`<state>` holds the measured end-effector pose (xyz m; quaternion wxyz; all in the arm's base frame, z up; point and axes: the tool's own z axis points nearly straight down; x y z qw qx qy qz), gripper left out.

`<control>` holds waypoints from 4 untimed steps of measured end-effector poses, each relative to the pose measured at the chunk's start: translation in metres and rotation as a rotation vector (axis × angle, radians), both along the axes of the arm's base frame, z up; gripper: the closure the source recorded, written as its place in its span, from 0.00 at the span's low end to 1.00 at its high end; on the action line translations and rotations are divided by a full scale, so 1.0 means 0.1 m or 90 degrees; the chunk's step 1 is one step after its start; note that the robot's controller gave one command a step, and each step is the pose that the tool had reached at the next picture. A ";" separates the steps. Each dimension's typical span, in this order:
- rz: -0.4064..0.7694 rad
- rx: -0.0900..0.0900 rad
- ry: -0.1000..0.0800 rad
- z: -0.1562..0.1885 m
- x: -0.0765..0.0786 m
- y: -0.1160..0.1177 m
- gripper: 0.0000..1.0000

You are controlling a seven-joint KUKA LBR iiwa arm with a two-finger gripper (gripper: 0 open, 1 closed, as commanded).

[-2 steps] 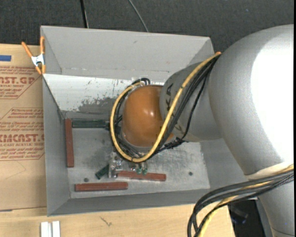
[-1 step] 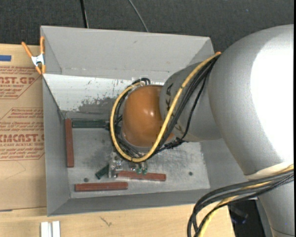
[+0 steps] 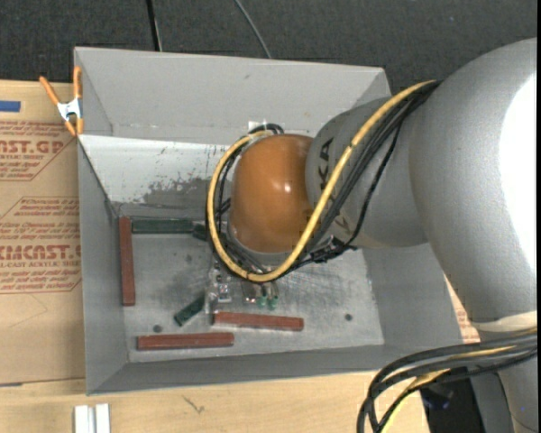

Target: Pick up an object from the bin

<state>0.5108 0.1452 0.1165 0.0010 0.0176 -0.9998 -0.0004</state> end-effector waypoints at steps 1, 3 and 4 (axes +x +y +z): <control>0.001 0.000 -0.001 0.32 -0.01 -0.02 1.00; 0.022 0.000 -0.001 -0.06 -0.03 0.07 0.00; 0.142 0.004 -0.011 -0.37 -0.01 -0.04 1.00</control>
Offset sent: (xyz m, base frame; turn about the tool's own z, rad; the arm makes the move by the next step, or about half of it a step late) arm -0.0032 0.0067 -0.0053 -0.0350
